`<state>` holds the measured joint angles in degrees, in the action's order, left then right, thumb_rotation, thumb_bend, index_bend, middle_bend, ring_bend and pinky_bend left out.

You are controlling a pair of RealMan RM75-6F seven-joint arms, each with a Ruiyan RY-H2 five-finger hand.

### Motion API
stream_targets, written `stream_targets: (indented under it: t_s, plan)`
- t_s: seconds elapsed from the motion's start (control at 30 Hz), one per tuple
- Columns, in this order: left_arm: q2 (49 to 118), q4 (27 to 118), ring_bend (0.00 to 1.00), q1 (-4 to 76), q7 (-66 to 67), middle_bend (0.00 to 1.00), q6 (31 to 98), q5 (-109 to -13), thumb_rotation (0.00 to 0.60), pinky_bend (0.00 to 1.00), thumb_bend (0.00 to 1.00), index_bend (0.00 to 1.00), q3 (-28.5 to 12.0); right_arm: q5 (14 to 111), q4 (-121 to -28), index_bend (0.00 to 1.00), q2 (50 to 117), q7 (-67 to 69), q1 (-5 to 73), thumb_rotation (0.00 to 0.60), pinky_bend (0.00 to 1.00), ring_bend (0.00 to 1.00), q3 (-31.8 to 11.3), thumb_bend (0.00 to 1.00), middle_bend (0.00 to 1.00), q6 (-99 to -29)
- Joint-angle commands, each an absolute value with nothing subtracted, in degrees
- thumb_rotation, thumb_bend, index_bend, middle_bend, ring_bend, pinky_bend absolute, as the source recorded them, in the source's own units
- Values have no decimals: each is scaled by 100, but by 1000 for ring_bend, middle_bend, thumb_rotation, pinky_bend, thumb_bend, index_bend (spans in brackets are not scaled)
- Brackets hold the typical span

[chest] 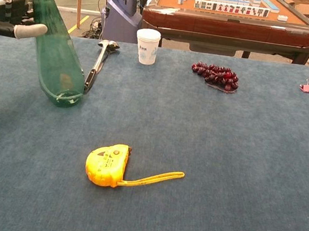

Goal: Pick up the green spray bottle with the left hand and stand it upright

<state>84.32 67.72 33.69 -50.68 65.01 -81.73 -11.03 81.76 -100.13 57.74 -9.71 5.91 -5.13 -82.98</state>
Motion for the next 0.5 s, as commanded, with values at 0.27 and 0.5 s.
stream_targets:
  t_s: [0.27, 0.5]
  plan:
    - [8056, 6908, 0, 3133, -3927, 0, 6633, -7996, 598, 0, 323, 0, -1029, 8177, -9970, 253, 5801, -934, 604, 600, 138, 113, -508, 170, 165, -8264]
    - [7828, 7201, 0, 2751, -2776, 0, 6918, -7625, 600, 0, 323, 25, -1007, 8239, -9869, 253, 5784, -722, 609, 600, 138, 114, -490, 170, 175, -8235]
